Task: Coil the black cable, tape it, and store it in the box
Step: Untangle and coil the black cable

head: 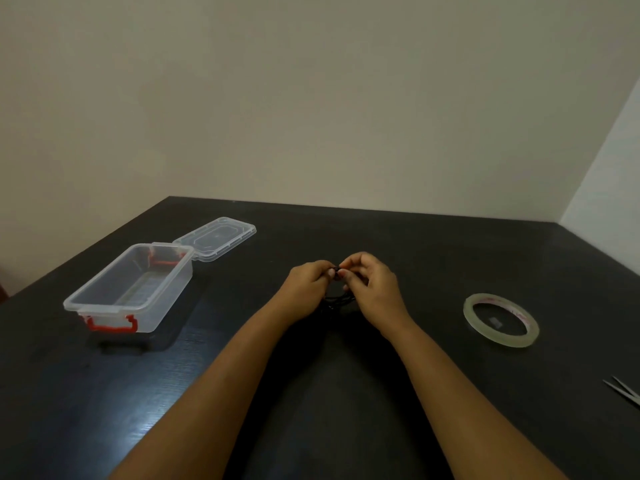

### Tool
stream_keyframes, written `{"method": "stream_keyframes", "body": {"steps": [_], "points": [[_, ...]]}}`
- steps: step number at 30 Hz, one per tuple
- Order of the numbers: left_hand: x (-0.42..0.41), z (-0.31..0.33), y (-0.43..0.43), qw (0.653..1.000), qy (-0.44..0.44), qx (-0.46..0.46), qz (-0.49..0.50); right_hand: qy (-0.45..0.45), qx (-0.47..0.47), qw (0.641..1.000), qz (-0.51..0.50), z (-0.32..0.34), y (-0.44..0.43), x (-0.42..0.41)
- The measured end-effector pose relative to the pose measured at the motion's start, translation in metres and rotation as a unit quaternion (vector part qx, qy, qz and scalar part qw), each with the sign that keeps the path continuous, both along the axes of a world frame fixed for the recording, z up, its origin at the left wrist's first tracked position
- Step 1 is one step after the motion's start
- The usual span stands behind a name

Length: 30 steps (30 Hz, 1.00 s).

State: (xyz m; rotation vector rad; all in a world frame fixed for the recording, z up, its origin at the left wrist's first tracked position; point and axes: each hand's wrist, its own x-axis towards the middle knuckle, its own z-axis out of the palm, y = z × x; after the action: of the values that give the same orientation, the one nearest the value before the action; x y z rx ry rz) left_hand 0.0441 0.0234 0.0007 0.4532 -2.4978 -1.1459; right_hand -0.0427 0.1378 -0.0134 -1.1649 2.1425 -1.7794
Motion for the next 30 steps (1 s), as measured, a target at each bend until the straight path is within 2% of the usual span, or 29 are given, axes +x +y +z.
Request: {"method": "stream_keyframes", "body": {"steps": [4, 10, 13, 18, 30], "points": [[0.0, -0.001, 0.002, 1.0, 0.004, -0.016, 0.009, 0.029, 0.005, 0.999, -0.023, 0.0, 0.001, 0.0], [0.0, -0.004, 0.006, 1.0, -0.01, 0.007, 0.016, 0.088, 0.024, 0.994, -0.065, -0.003, 0.001, -0.005], [0.0, -0.007, 0.011, 1.0, -0.006, -0.005, 0.026, 0.084, 0.025, 0.994, -0.065, -0.007, 0.005, -0.002], [0.0, -0.017, 0.02, 0.996, -0.001, -0.08, 0.043, 0.064, 0.041, 0.994, -0.076, -0.009, 0.011, 0.004], [0.006, -0.026, 0.027, 0.983, 0.017, -0.173, 0.05, 0.023, 0.122, 0.985, -0.119, -0.009, 0.029, 0.016]]}}
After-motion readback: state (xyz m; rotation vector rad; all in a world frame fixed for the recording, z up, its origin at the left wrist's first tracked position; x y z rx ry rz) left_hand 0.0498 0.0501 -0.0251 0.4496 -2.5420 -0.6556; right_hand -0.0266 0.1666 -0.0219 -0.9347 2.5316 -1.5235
